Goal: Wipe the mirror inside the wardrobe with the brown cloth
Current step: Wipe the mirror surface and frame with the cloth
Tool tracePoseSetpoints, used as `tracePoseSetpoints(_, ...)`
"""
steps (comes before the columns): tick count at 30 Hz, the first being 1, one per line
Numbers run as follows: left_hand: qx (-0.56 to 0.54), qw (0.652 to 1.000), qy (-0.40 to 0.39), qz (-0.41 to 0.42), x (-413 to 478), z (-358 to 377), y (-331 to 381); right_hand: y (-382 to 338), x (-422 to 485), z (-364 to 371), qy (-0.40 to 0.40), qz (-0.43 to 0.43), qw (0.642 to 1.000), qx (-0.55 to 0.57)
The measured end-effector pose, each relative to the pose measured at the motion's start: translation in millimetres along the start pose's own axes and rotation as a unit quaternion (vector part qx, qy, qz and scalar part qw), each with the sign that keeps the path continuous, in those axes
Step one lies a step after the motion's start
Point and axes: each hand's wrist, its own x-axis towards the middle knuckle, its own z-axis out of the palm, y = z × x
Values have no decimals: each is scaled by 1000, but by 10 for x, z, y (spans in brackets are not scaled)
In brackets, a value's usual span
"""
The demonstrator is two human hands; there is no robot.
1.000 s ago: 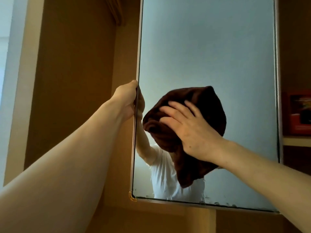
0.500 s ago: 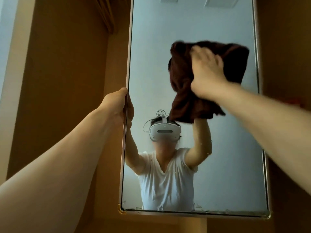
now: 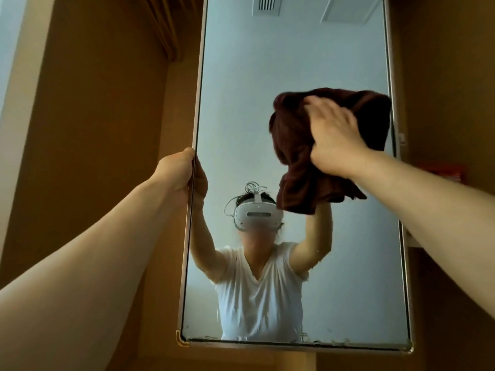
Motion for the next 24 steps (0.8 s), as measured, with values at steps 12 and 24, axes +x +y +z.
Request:
tracePoseSetpoints(12,343,875,-26,340,-813,346,16,-186,-869,276,-60,-67,996,-27)
tracePoseSetpoints(24,610,574,-172,518,-904,632,-719,288,-641,44,-88,-106,990,-27)
